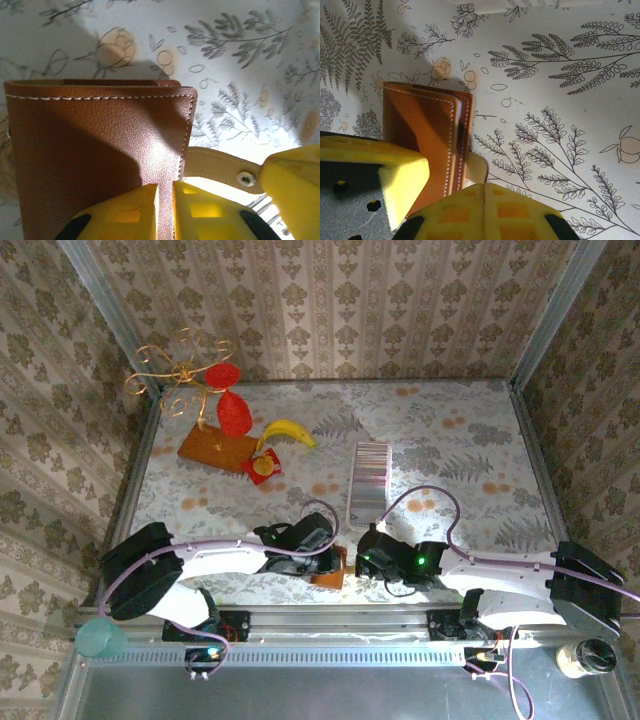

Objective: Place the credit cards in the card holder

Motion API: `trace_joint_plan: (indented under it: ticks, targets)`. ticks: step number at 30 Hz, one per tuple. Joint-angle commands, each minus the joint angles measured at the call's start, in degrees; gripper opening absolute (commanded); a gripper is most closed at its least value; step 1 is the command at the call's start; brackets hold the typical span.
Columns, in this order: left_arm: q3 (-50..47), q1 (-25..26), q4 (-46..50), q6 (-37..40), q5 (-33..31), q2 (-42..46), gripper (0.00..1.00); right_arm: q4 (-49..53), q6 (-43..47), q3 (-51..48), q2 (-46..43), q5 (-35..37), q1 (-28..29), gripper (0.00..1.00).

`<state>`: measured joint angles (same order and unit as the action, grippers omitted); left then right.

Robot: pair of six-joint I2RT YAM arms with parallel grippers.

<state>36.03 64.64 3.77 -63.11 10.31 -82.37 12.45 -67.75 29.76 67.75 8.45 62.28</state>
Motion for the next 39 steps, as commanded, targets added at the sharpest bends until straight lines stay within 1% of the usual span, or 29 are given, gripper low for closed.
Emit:
trace_joint_plan:
  ticks: [1,3,4,9,12,16,18,22,26,35,39]
  targets:
    - [-1.58,0.97,-0.31,-1.85,-1.62,0.50,0.07,1.81,-0.63,-0.91,-1.54,1.81,-0.32,0.00]
    - [-3.86,1.27,2.32,-2.21,-3.88,3.82,0.04,1.74,-0.63,-1.06,-1.66,1.84,-0.36,0.00]
    - [-5.04,1.41,4.31,-2.19,-5.10,6.15,0.00,1.87,-0.63,-1.00,-1.65,1.84,-0.40,0.00]
    - [-9.75,2.65,12.37,-3.84,-9.92,17.19,0.00,2.05,-0.64,-0.79,-1.83,1.62,-0.38,0.00]
    - [-13.38,2.77,12.28,-5.40,-10.94,22.41,0.00,2.30,-0.07,-0.16,-1.44,1.57,-0.41,0.00]
    - [-15.55,2.77,10.29,-6.79,-11.13,25.23,0.00,2.21,0.46,0.80,-0.68,1.27,-0.41,0.00]
    - [-14.95,2.77,8.56,-6.44,-10.51,24.92,0.00,2.05,0.68,1.30,-0.13,0.80,-0.33,0.00]
    - [-11.42,2.77,8.17,-5.30,-10.14,23.26,0.00,1.71,0.73,1.88,0.58,0.09,-0.32,0.00]
    - [-9.93,3.00,4.90,-4.83,-9.51,20.97,0.00,1.90,0.83,2.56,1.25,-0.10,-0.24,0.00]
    - [-10.05,4.85,-1.32,-6.19,-7.58,8.62,0.00,1.39,0.95,2.68,0.28,-0.66,-0.10,0.00]
    - [-9.56,5.49,-2.54,-6.83,-7.56,5.49,0.00,-2.15,1.29,2.15,0.80,-3.12,-0.11,0.00]
